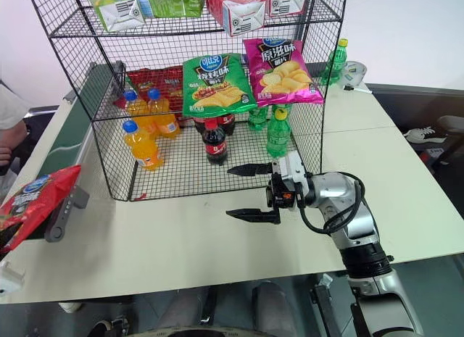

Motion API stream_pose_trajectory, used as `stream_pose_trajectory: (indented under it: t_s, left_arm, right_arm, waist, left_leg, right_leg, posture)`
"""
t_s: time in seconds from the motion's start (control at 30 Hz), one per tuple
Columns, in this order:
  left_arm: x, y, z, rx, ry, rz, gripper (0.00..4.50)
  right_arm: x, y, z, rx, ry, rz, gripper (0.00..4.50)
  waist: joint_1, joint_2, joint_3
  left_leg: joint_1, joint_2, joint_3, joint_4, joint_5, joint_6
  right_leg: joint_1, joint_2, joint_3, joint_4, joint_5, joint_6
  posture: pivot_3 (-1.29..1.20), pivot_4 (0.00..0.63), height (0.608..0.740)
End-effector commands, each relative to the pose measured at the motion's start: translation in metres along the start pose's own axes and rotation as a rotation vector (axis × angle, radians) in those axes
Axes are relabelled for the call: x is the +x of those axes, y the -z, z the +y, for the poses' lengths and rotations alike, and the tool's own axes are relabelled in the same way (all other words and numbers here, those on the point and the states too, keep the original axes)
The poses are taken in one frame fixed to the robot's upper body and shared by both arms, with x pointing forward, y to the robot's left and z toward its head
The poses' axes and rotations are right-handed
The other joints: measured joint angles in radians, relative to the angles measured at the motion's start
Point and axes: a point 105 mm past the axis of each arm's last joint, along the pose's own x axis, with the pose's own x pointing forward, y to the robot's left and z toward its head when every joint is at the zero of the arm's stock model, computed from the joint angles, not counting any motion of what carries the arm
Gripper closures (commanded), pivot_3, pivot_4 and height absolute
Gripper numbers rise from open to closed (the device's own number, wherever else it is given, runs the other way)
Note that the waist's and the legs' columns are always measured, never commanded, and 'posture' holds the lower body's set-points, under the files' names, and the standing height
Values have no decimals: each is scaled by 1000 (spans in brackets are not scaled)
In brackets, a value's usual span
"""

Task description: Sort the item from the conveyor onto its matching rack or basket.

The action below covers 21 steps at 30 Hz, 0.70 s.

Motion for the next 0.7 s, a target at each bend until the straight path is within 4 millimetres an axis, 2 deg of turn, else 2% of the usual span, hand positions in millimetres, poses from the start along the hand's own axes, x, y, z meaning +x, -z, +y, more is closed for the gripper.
stream_pose_trajectory:
  t_s: [0.03, 0.2, 0.33, 0.7]
  left_arm:
    - [6, -19, 27, 32, -65, -58, 4457]
    - [11, -52, 40, 31, -70, -154, 4457]
    - [18, -89, 48, 48, -58, -272, 4457]
    - [29, -127, 58, -65, -41, -347, 4457]
  right_arm:
    - [-3, -6, -3, -44, 5, -5, 0]
    - [-6, -3, -6, -49, 17, 4, 0]
    - [-10, 0, -7, -48, 26, 12, 0]
    - [-14, 3, -9, -56, 51, 25, 0]
  waist:
    - [-1, 0, 0]
    - [-2, 0, 0]
    - [0, 0, 0]
    - [1, 1, 1]
  left_leg:
    - [0, 0, 0, 0, 0, 0]
    - [0, 0, 0, 0, 0, 0]
    - [0, 0, 0, 0, 0, 0]
    - [0, 0, 0, 1, 0, 0]
  right_leg:
    - [0, 0, 0, 0, 0, 0]
    - [0, 0, 0, 0, 0, 0]
    - [1, 0, 0, -1, 0, 0]
    - [2, 0, 0, -1, 0, 0]
  posture:
    - [0, 150, 740]
    - [0, 150, 740]
    - [0, 150, 740]
    - [0, 150, 740]
